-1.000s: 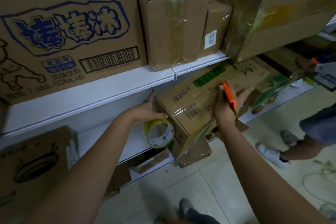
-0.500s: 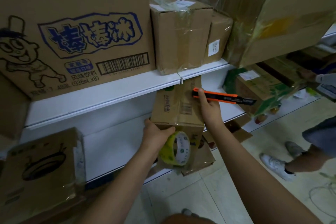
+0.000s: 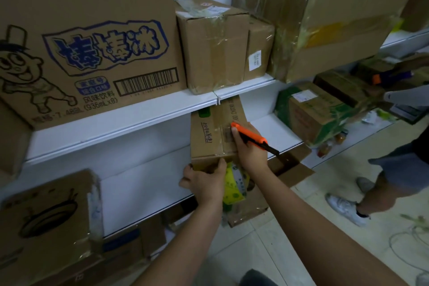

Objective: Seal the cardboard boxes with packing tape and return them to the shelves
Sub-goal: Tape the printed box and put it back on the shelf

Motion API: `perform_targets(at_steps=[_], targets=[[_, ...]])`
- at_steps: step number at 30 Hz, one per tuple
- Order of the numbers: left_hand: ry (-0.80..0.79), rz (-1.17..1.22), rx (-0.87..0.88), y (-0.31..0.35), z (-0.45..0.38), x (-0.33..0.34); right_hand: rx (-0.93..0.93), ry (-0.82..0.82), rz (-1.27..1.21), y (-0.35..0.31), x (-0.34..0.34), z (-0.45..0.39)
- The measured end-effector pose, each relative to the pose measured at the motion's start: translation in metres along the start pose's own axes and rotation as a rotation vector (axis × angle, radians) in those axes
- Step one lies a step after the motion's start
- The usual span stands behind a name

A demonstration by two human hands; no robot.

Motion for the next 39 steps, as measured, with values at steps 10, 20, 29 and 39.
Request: perform_targets(at_steps=[10,20,29,39], targets=[[-0.103,0.169,-0.027,-0.012,0.016,0.035,0.075,-0.12,-0.159,0.021,0.001,-0.011],[-0.197,0.091,0.015,-0.025,0.019,0.048,-0.044,-0.103,-0.112,0.013,-0.004,-0.009],[-0.277,0.166,0.053,-0.031,0.026,0.046,-0.131,-0.242,0.053,-0.022,-0.03,-0.019],[-0.431,0.412,-0.081,-0.049,0.031,0.055,-0.441,-0.598,0.37,0.013,-0.078,0.032]])
Point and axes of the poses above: each hand's wrist, its own z-axis away from the middle knuckle, its own x-axis out of the palm, y = z × x, the point moved 10 cm from there along -z, towards the middle knuckle, and after that the axes turned 6 degrees about y, right-handed, at the moved point
